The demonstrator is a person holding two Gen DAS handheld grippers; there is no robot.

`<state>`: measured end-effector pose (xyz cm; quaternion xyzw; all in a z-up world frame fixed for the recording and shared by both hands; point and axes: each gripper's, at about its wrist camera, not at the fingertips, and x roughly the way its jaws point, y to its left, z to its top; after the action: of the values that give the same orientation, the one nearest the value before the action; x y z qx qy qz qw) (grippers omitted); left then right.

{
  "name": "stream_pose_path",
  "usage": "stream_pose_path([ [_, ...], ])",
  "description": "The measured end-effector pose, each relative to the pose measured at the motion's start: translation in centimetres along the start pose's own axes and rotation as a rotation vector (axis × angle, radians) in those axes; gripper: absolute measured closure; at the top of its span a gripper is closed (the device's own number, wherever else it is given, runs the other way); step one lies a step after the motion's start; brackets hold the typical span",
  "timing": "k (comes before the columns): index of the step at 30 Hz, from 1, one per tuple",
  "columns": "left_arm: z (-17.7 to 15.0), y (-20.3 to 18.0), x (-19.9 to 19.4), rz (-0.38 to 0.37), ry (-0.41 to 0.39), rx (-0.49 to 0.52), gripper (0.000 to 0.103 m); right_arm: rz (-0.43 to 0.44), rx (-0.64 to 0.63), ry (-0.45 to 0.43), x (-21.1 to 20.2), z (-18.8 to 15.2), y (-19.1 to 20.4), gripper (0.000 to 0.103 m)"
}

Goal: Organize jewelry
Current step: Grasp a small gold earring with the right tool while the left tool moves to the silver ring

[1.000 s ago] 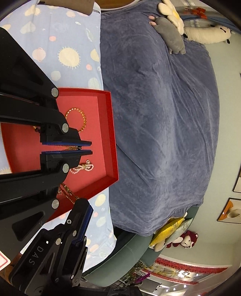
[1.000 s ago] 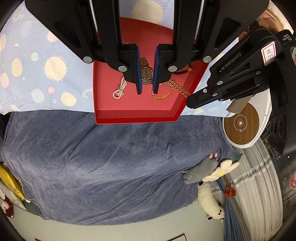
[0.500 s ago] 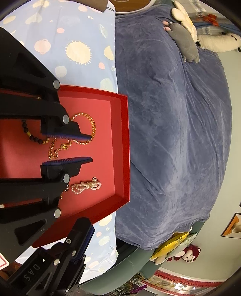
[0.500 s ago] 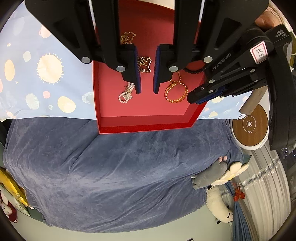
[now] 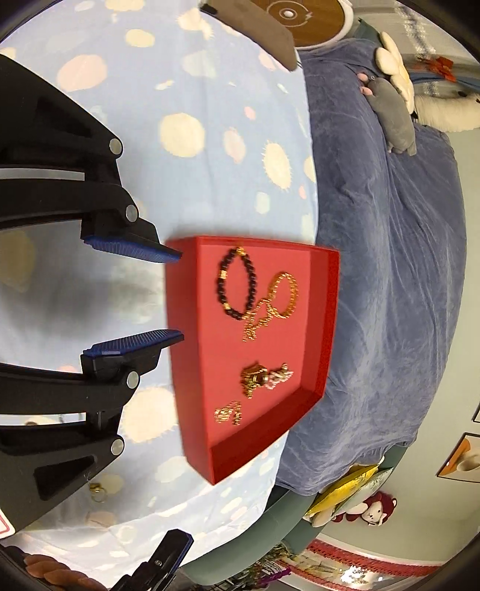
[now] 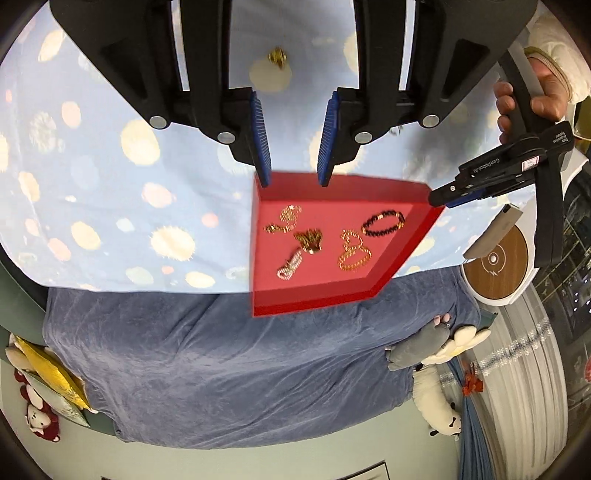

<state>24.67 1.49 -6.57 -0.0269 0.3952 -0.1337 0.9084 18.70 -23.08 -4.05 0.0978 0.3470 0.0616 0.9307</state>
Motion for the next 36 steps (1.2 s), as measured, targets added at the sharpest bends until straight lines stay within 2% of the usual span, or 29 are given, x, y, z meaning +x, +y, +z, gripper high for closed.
stream_pose_path([
  [5,-4.9,0.2,-1.6,0.034,0.026,-0.021,0.067,0.004,0.062,0.051,-1.7,-4.8,-0.9,0.076],
  [10,-7.3,-0.2,-2.5,0.039,0.032,-0.033,0.067,-0.007,0.072,0.104,-0.6,-7.6,-0.6,0.076],
  [14,-7.6,-0.2,-2.8,0.033,0.024,-0.045,0.067,-0.031,0.035,0.094,0.0,-7.9,0.1,0.076],
  [21,-8.0,-1.4,-2.6,0.015,0.030,-0.012,0.067,-0.051,0.035,0.075,1.4,-6.8,0.1,0.076],
  [24,-7.9,-2.1,-2.4,0.000,0.032,0.003,0.067,-0.050,0.031,0.075,1.8,-6.8,0.3,0.080],
  [31,-7.7,-4.2,-2.1,-0.045,0.042,0.068,0.067,-0.060,0.005,0.082,2.0,-6.9,0.8,0.101],
  [36,-7.0,-6.0,-1.5,-0.099,0.061,0.094,0.067,-0.053,0.015,0.074,1.6,-7.1,0.7,0.102],
])
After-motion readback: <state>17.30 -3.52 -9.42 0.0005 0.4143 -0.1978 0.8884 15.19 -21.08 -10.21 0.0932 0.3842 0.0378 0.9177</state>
